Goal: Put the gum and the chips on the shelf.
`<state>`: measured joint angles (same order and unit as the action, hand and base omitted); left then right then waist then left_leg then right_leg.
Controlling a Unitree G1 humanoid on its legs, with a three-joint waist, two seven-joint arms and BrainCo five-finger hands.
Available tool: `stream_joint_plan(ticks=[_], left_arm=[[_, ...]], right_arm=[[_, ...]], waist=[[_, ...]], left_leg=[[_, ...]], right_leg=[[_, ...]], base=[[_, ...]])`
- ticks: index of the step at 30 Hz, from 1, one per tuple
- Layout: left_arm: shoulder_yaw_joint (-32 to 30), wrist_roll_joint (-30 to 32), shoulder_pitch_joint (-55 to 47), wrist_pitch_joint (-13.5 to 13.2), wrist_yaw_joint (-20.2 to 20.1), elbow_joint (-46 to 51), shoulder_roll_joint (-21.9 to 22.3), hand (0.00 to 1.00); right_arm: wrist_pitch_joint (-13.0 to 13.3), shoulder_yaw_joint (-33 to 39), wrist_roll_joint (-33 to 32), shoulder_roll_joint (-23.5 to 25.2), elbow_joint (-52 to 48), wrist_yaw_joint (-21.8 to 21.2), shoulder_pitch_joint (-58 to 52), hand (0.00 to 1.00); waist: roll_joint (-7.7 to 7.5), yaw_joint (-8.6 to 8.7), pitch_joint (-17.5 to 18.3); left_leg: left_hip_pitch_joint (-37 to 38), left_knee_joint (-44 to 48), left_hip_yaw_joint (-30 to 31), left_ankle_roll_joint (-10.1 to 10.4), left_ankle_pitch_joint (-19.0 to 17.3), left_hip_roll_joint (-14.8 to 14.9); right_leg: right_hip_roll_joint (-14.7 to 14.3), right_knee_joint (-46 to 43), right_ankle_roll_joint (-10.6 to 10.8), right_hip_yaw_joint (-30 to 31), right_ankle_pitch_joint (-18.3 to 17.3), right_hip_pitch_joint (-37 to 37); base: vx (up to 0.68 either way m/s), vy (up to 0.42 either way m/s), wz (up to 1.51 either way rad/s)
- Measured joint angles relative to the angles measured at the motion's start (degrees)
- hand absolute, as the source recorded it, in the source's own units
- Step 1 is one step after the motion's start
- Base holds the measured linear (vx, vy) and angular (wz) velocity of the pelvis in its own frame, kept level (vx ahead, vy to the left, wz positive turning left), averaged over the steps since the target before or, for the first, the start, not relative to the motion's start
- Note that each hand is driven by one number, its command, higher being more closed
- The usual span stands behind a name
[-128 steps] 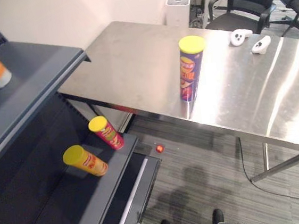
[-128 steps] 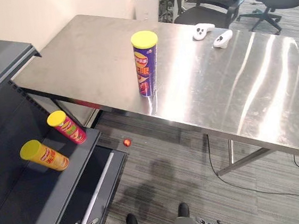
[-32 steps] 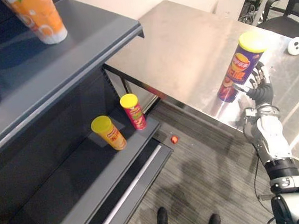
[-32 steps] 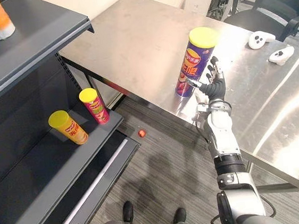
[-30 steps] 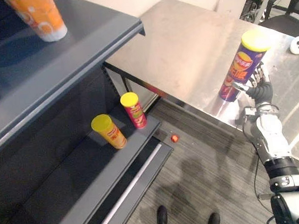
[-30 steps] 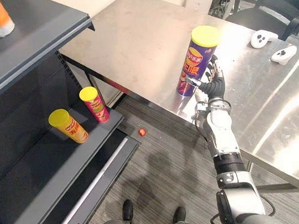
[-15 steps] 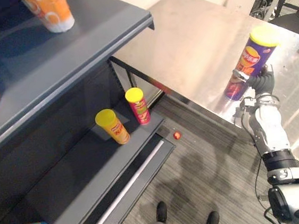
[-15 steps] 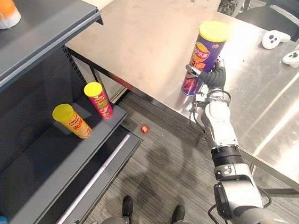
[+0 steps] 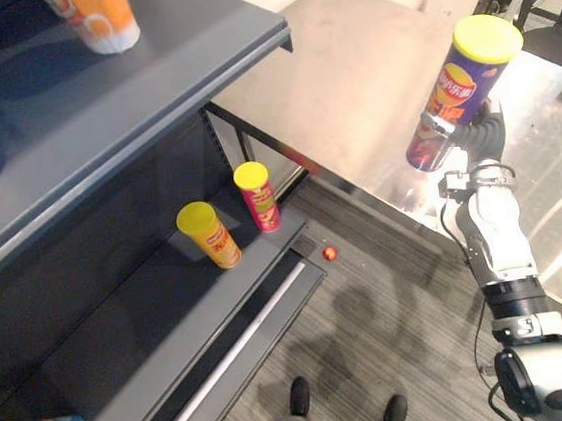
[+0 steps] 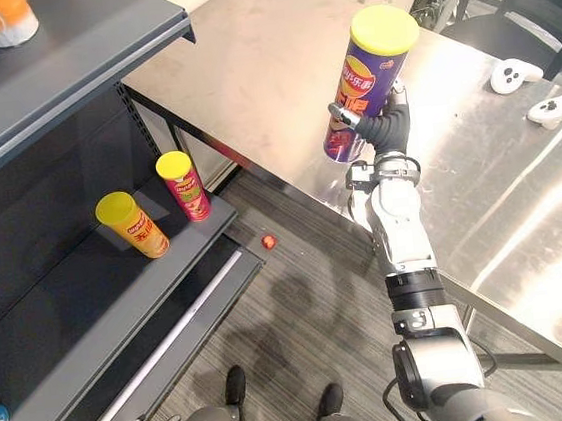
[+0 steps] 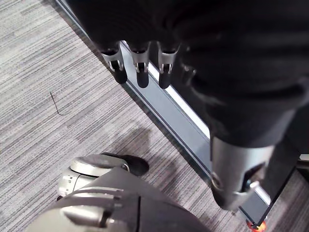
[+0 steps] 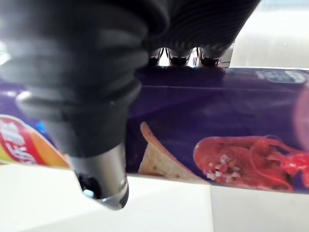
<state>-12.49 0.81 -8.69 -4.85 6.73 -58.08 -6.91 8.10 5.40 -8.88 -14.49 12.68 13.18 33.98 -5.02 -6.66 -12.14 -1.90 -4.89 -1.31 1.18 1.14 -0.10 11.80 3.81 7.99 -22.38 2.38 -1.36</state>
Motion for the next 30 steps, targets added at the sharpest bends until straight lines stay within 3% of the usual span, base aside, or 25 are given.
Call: stream_joint_plan(ticks=[5, 11, 17, 30], left_arm=[[-0.97, 0.01, -0.04, 0.02, -0.01, -0.01, 0.03, 0.0], [-1.91, 0.08, -0.32, 0.05, -0.17, -0.05, 0.0, 0.0], [-3.18, 0.45, -2.2, 0.11, -0.54, -0.19, 0.03, 0.0], [-3.15, 0.65, -3.15, 0.13, -0.76, -1.42, 0.01, 0.0]], right_arm=[[0.01, 0.01, -0.02, 0.2, -4.86, -0.33, -1.79, 1.0], [0.13, 0.04, -0.18, 2.48, -13.75, -3.14, -11.38, 1.0], [0.48, 0.44, -1.42, 4.82, -22.12, -6.57, -23.28, 1.0], [1.93, 0.9, -3.64, 6.57, -27.83, -10.74, -35.72, 1.0]], waist=[[-0.43, 0.04, 0.27], [-2.02, 0.29, 1.38], [-2.77, 2.05, 4.29], [-2.29, 4.68, 7.46]], left_leg=[[0.62, -0.01, -1.2, 0.08, -0.05, 0.36], [1.46, -0.01, -2.6, 0.41, -0.29, 0.94], [2.49, -0.05, -4.03, 0.78, -0.71, 1.05], [4.03, -0.02, -5.98, 1.12, -1.21, 1.26]], right_leg=[[-0.23, -0.02, 0.0, 1.05, 0.0, -0.02], [-0.72, -0.02, -0.01, 2.59, 0.0, -0.04], [-0.77, -0.13, -0.01, 4.09, 0.0, -0.08], [-0.91, -0.78, -0.03, 6.18, -0.01, 0.12]], base=[[0.0, -0.005, -0.1], [-0.01, -0.013, -0.13], [-0.02, -0.002, -0.13], [-0.01, -0.005, -0.09]])
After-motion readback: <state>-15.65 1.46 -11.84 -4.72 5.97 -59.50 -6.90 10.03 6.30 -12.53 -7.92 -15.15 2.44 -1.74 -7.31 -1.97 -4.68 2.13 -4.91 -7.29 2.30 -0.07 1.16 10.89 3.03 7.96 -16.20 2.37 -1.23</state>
